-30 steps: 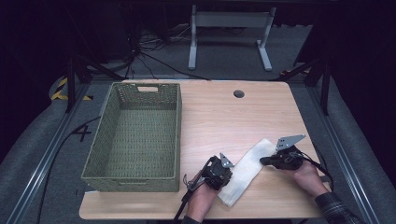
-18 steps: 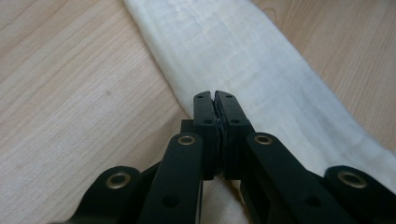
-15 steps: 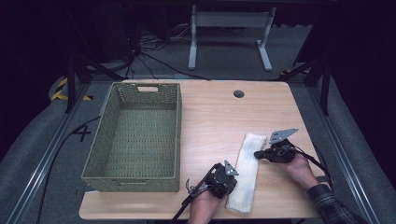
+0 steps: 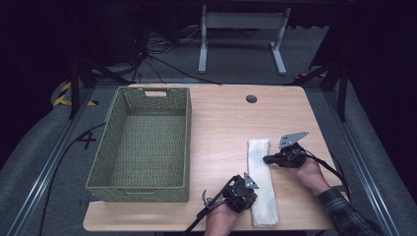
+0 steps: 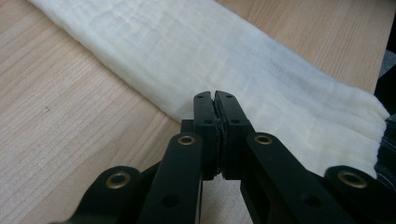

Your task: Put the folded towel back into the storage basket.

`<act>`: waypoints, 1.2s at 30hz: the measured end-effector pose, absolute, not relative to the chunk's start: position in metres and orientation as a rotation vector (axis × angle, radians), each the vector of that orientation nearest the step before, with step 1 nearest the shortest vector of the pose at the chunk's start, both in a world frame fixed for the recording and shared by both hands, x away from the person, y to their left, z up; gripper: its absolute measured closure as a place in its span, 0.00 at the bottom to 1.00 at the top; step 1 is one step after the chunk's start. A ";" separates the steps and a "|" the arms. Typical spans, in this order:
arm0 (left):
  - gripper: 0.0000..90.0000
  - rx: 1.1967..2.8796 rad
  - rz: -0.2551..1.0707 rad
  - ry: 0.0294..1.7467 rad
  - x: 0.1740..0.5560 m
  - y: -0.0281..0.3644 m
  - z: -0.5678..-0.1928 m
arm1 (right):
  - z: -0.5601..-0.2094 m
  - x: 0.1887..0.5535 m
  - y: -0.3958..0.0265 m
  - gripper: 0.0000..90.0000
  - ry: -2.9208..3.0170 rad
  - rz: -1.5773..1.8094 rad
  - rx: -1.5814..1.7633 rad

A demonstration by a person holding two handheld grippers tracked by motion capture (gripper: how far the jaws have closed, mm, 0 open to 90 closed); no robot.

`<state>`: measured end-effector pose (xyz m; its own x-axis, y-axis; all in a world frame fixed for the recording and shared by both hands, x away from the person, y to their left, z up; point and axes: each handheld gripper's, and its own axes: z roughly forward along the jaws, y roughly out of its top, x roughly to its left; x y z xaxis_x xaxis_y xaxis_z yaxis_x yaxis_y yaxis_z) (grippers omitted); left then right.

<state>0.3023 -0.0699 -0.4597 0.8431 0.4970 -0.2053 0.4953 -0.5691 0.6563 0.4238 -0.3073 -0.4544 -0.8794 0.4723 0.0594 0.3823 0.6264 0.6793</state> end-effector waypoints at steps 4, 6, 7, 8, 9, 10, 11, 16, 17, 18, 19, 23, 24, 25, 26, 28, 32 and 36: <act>0.95 2.266 0.002 0.707 0.309 -0.068 -0.457 | -0.453 0.421 -0.307 0.99 2.712 1.079 0.695; 0.94 2.272 0.005 0.695 0.314 -0.064 -0.456 | -0.451 0.420 -0.307 0.97 2.707 1.096 0.694; 0.91 2.275 0.010 0.691 0.316 -0.062 -0.455 | -0.449 0.418 -0.308 0.95 2.710 1.109 0.690; 0.90 2.293 0.021 0.684 0.319 -0.060 -0.454 | -0.448 0.417 -0.309 0.93 2.710 1.120 0.690; 0.86 2.302 0.033 0.682 0.321 -0.060 -0.454 | -0.446 0.415 -0.310 0.90 2.712 1.129 0.688; 0.83 2.307 0.015 0.684 0.327 -0.057 -0.454 | -0.445 0.414 -0.310 0.87 2.709 1.134 0.683; 0.77 2.297 -0.001 0.697 0.329 -0.055 -0.453 | -0.444 0.410 -0.311 0.83 2.701 1.151 0.681; 0.62 2.267 -0.022 0.689 0.340 -0.046 -0.449 | -0.438 0.395 -0.311 0.77 2.701 1.174 0.626; 0.54 2.273 -0.016 0.688 0.342 -0.044 -0.448 | -0.435 0.388 -0.312 0.72 2.705 1.209 0.616; 0.54 2.278 -0.010 0.679 0.342 -0.043 -0.448 | -0.435 0.388 -0.312 0.72 2.705 1.209 0.616; 0.52 2.280 -0.002 0.665 0.343 -0.042 -0.447 | -0.434 0.385 -0.312 0.72 2.709 1.221 0.611; 0.40 2.271 0.020 0.601 0.344 -0.037 -0.446 | -0.433 0.365 -0.310 0.62 2.756 1.246 0.569; 0.39 2.271 0.020 0.601 0.344 -0.037 -0.446 | -0.434 0.361 -0.309 0.59 2.770 1.242 0.555; 0.38 2.270 0.037 0.581 0.343 -0.036 -0.446 | -0.434 0.357 -0.307 0.57 2.779 1.241 0.544; 0.37 2.270 0.037 0.581 0.343 -0.036 -0.446 | -0.436 0.353 -0.306 0.56 2.782 1.247 0.528; 0.35 2.290 0.044 0.555 0.341 -0.037 -0.446 | -0.437 0.349 -0.304 0.54 2.786 1.252 0.512; 0.33 2.314 0.051 0.536 0.338 -0.038 -0.451 | -0.440 0.339 -0.297 0.42 2.816 1.212 0.457; 0.32 2.349 0.063 0.526 0.334 -0.040 -0.456 | -0.441 0.331 -0.286 0.33 2.832 1.187 0.374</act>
